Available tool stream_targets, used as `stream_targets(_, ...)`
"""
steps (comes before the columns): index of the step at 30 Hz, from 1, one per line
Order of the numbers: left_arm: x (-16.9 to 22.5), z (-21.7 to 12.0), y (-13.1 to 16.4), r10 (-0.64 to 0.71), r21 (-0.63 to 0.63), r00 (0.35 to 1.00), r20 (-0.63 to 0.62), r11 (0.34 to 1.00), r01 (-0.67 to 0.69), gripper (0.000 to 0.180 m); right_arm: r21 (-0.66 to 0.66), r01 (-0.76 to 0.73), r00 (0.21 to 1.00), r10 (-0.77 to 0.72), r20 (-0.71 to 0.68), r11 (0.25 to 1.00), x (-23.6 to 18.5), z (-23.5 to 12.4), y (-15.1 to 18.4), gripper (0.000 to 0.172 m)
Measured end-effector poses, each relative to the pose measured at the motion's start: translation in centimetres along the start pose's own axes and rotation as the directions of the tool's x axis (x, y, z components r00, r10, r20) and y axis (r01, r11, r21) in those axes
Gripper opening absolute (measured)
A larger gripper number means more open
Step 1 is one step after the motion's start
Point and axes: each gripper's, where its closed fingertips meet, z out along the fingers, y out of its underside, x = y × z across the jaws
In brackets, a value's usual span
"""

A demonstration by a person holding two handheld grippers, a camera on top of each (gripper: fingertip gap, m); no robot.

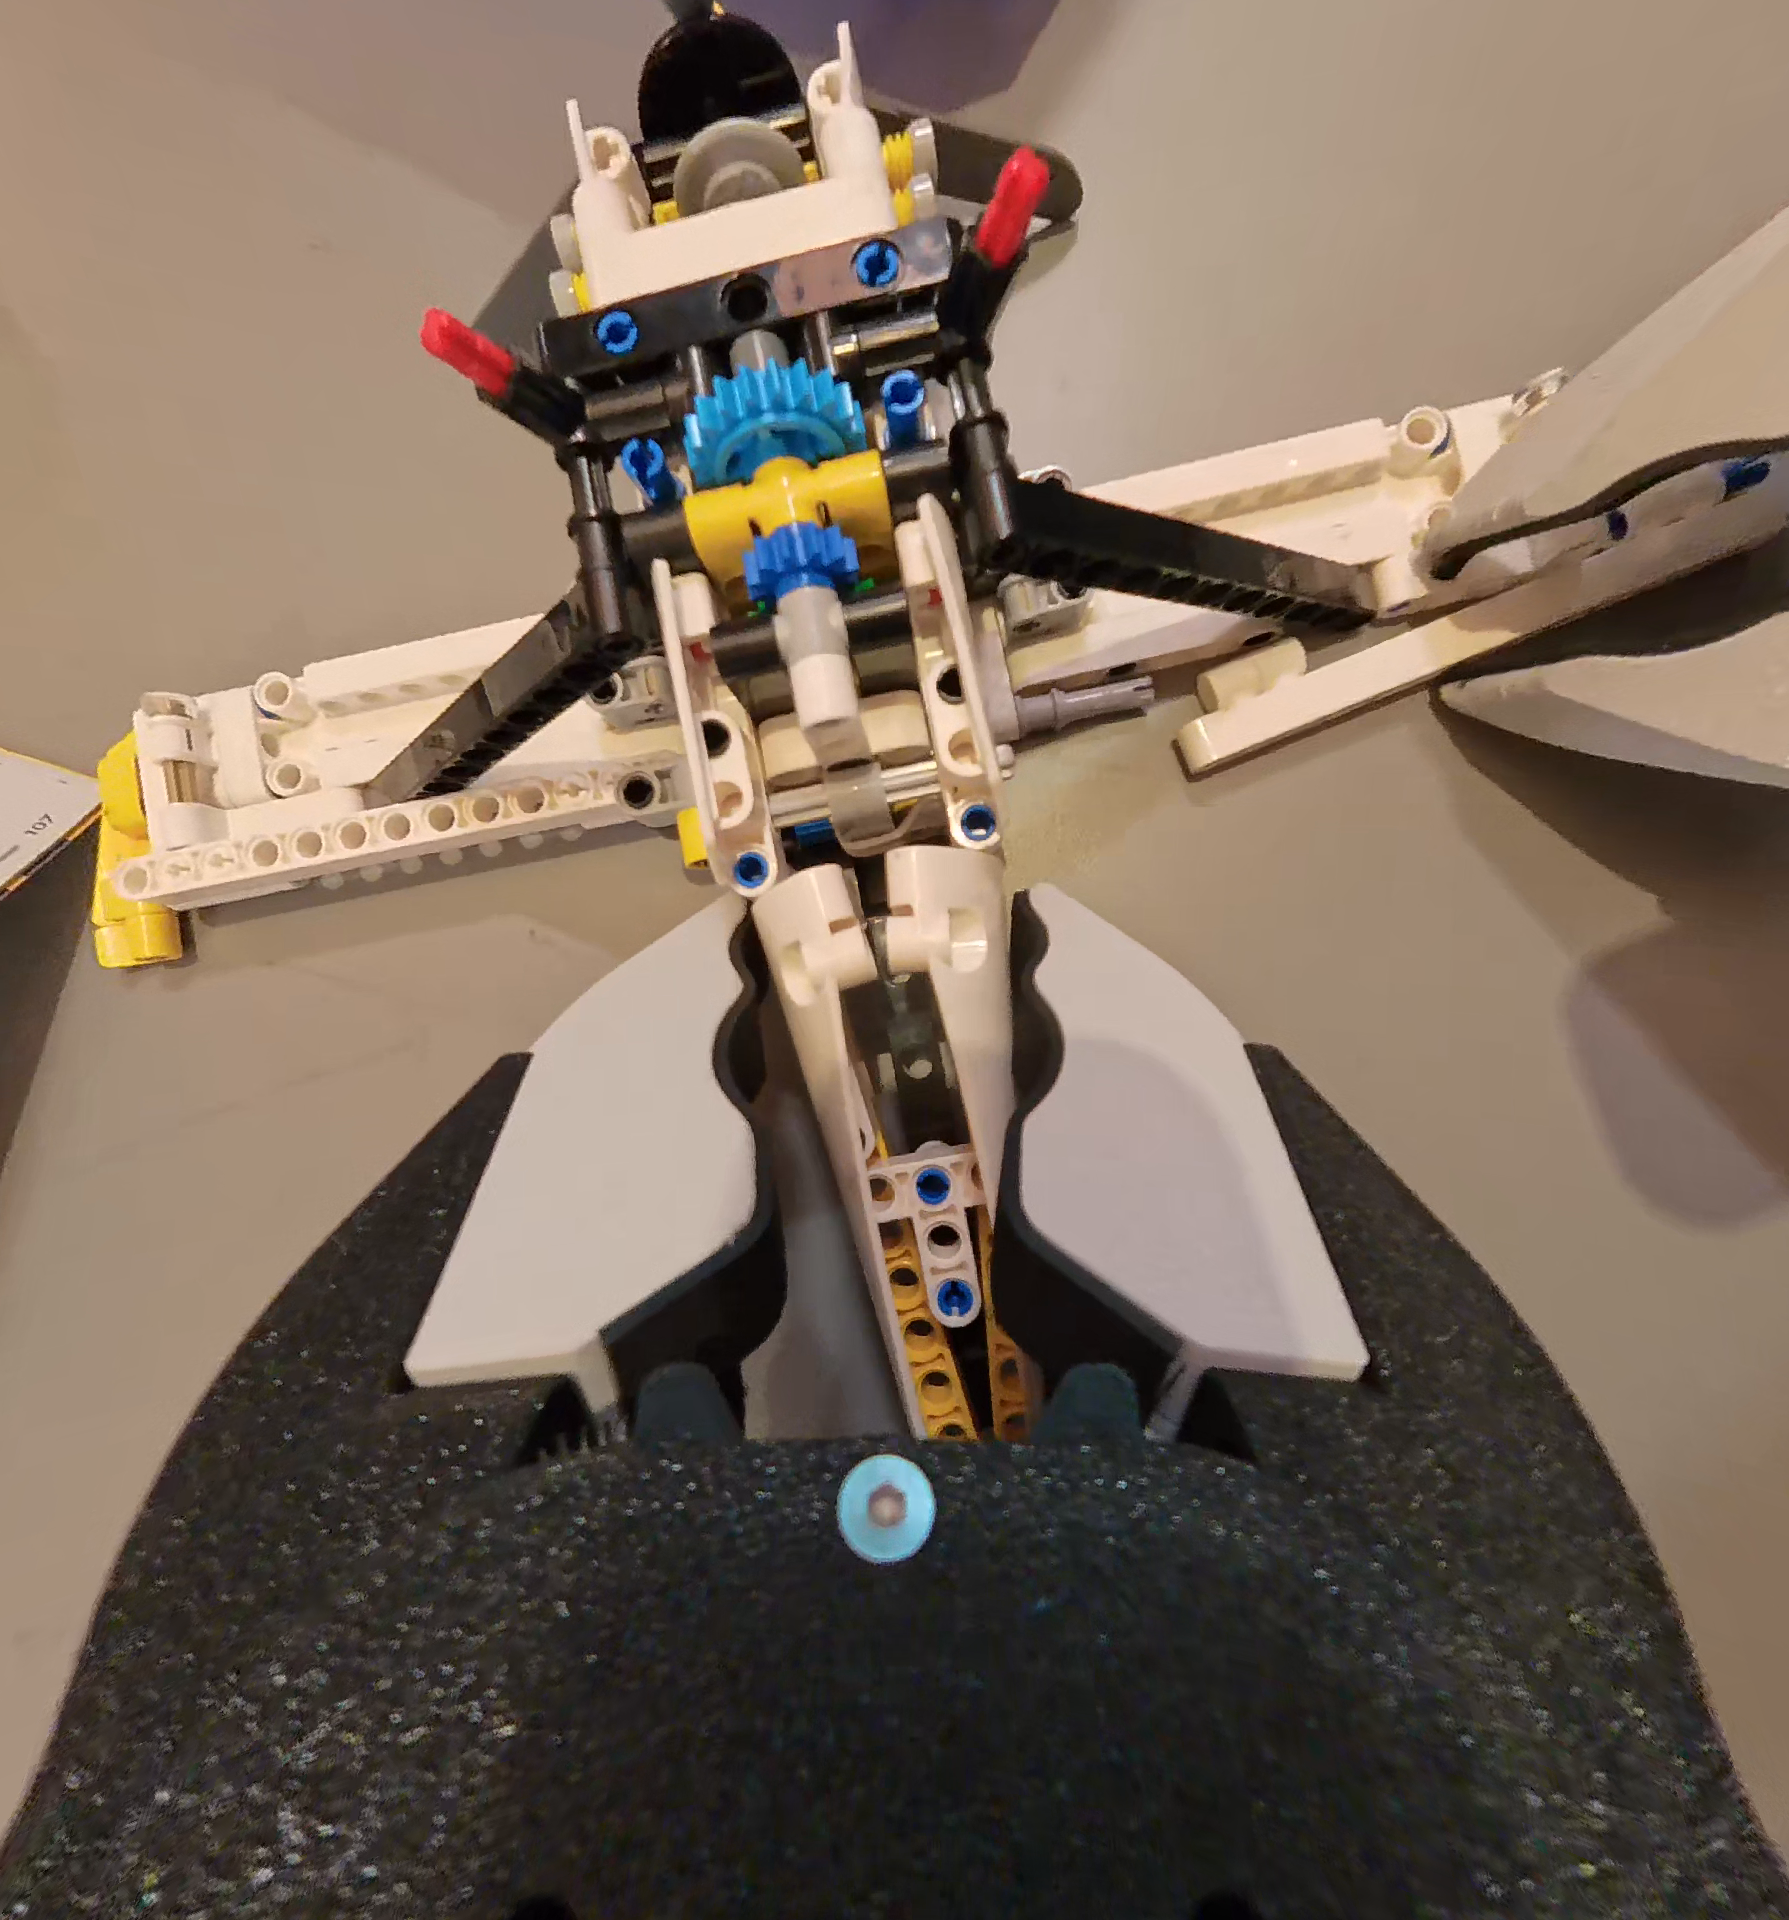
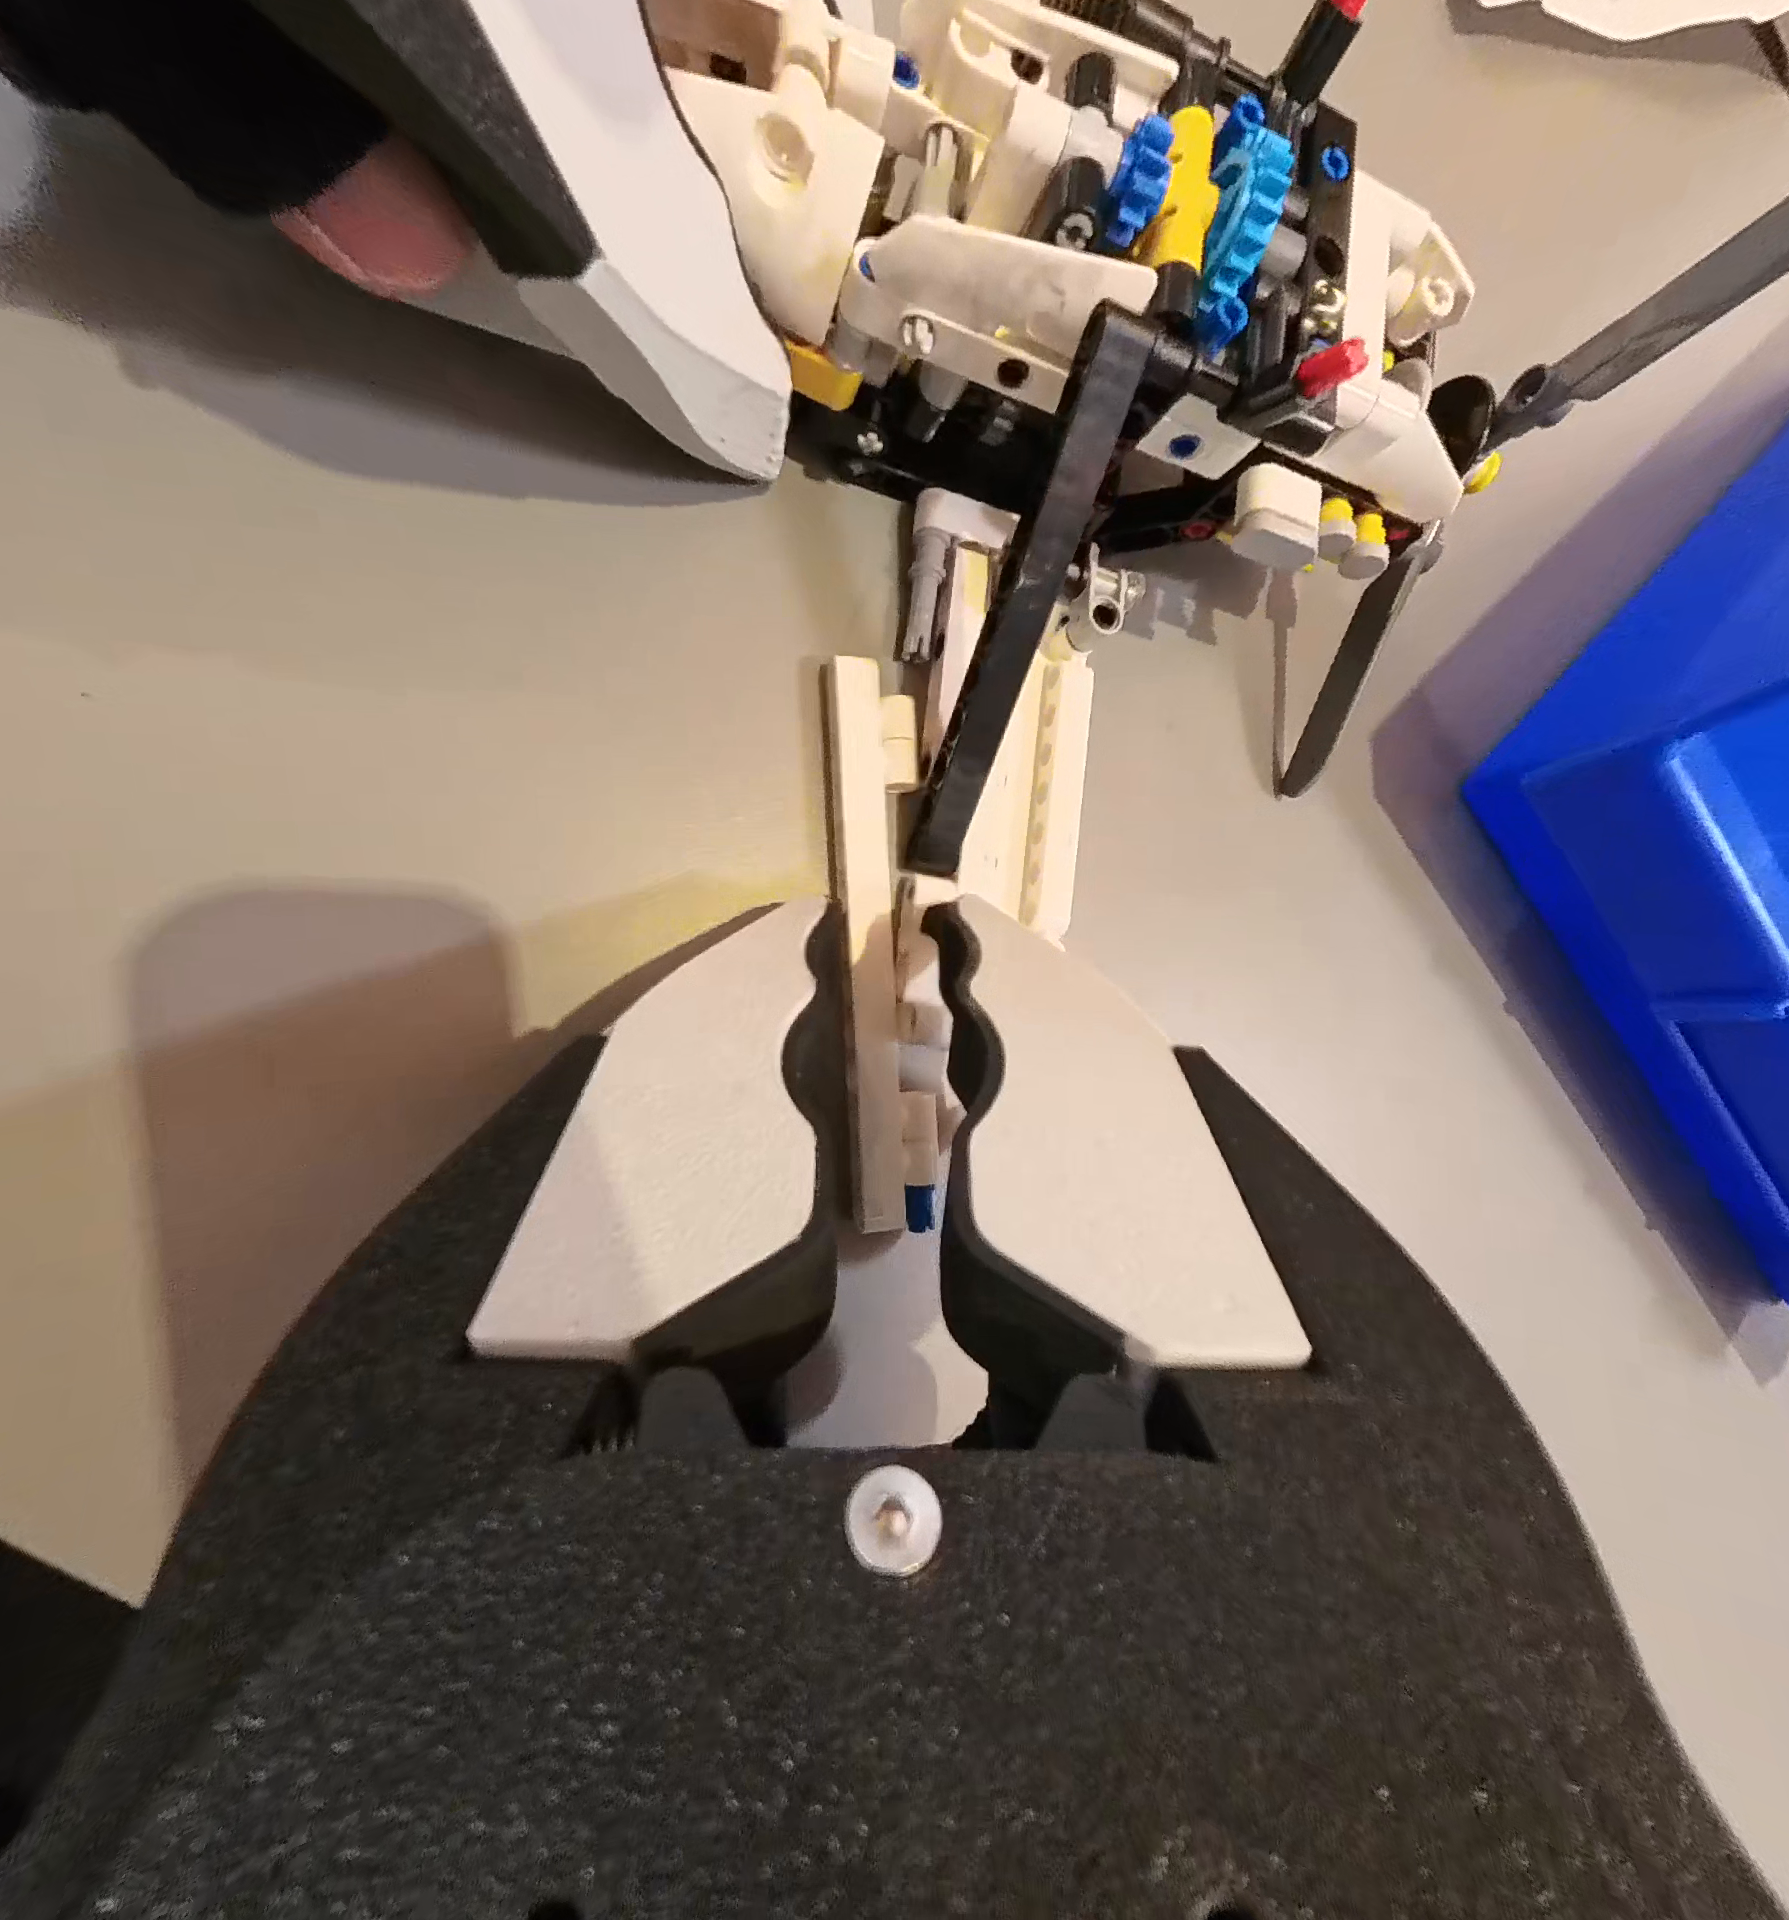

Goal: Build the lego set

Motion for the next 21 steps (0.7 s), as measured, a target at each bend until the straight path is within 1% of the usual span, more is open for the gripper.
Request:
stream_targets(6,-0.01,-0.17,0.12,-0.037,0.011,0.999,0.01,0.999,0.037,0.044,-0.022,0.007,0.999,-0.008,-0.031,1.0,0.03,0.09,-0.12,0.016)
stream_targets(12,0.03,-0.33,0.26,-0.061,0.011,0.998,0.02,0.998,0.061,0.043,-0.036,0.051,0.992,-0.054,-0.115,0.998,-0.05,0.22,-0.4,0.011)
stream_targets(15,0.05,-0.34,0.18,-0.066,0.025,0.998,0.01,0.998,0.066,0.043,-0.037,0.049,0.992,-0.053,-0.115,0.998,-0.3,0.33,-0.62,0.008)
stream_targets(21,0.55,-0.47,0.03,-0.089,0.047,0.996,-0.002,0.995,0.089,0.043,-0.047,0.034,0.992,-0.039,-0.117,0.998,-0.26,0.41,-0.67,0.008)
